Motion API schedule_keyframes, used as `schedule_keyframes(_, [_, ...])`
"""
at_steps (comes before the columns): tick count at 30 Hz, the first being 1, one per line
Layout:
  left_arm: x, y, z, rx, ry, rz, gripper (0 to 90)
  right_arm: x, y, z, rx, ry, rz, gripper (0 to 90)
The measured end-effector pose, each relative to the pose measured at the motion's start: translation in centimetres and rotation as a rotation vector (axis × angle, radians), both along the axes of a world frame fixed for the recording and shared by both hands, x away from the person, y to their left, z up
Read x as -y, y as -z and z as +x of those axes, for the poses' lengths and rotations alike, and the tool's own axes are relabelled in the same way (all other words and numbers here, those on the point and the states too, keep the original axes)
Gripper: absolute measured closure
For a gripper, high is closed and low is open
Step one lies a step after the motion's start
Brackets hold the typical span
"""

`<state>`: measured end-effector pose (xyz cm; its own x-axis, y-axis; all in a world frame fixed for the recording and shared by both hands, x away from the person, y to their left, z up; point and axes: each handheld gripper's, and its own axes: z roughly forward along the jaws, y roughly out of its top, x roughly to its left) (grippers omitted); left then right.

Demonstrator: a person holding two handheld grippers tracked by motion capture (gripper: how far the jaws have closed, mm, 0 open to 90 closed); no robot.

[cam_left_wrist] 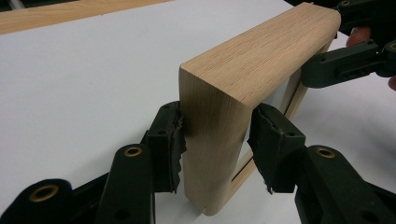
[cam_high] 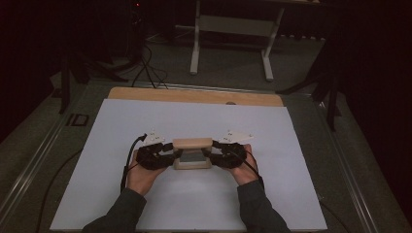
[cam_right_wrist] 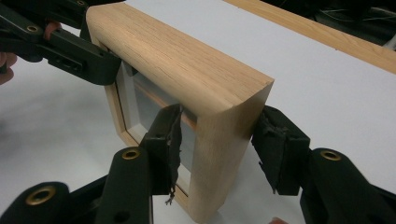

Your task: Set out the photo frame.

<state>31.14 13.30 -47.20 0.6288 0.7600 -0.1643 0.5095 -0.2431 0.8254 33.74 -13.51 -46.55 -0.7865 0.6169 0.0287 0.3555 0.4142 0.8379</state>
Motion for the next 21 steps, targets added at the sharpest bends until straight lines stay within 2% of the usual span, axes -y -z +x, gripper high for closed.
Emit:
schedule_keyframes(13, [-0.5,0.4,1.3,-0.007,-0.039,-0.004,53.3,-1.2,0.3,1.4,-0.019,0.032,0.001,50.8])
schedule_keyframes(21, [-0.3,0.5,2.2,-0.007,-0.036,0.003,53.1,-1.2,0.5,2.1,-0.03,0.048,0.008,50.5])
